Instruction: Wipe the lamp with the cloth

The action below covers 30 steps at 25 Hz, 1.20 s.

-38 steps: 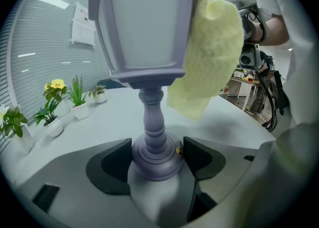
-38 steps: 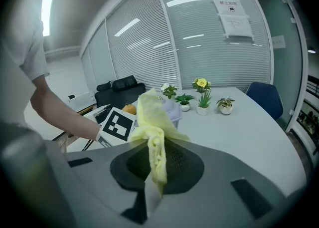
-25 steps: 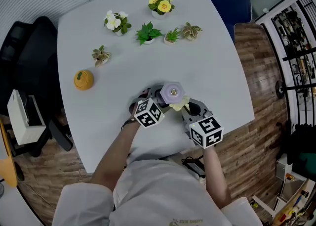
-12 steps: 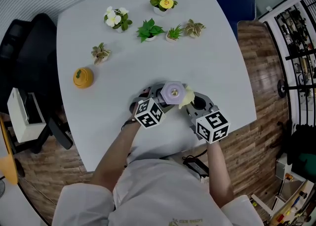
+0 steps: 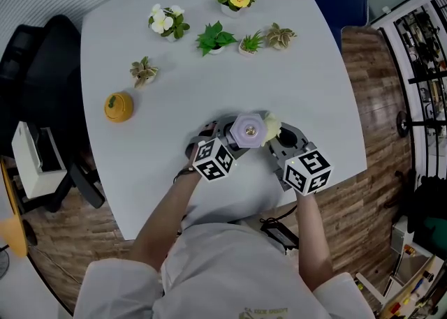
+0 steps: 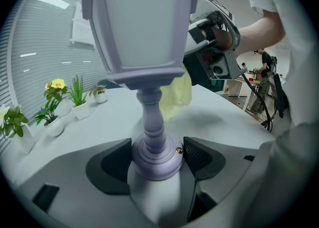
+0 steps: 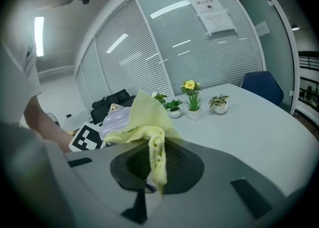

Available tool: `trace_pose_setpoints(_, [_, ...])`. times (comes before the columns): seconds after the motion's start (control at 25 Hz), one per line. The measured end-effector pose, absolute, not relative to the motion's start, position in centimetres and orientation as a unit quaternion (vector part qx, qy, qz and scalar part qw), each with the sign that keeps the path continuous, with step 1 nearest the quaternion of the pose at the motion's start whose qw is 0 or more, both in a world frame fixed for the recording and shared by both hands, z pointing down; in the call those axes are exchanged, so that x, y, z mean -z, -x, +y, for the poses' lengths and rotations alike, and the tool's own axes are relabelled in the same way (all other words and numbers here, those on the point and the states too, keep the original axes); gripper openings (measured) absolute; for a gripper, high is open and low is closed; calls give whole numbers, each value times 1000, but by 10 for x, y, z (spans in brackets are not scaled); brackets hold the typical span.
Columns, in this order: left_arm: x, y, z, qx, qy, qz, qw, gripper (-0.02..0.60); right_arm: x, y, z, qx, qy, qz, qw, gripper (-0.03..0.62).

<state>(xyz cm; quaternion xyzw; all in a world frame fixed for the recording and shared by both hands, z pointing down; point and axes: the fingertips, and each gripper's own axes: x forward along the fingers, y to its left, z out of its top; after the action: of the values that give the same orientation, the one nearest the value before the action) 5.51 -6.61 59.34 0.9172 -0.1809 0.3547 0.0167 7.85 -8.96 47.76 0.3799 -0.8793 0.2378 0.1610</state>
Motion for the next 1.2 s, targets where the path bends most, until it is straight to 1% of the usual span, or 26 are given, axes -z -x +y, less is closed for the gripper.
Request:
trace_pose_setpoints(0.68, [-592,-56,-66,-352,-918,-180,19,306,-469,-52,-121,-206,-309,-922,111,28])
trace_pose_setpoints(1.2, [-594,-55,-67,-357,-916,-180,16,305,-472,-69,-100,-203,-324,-917,109,28])
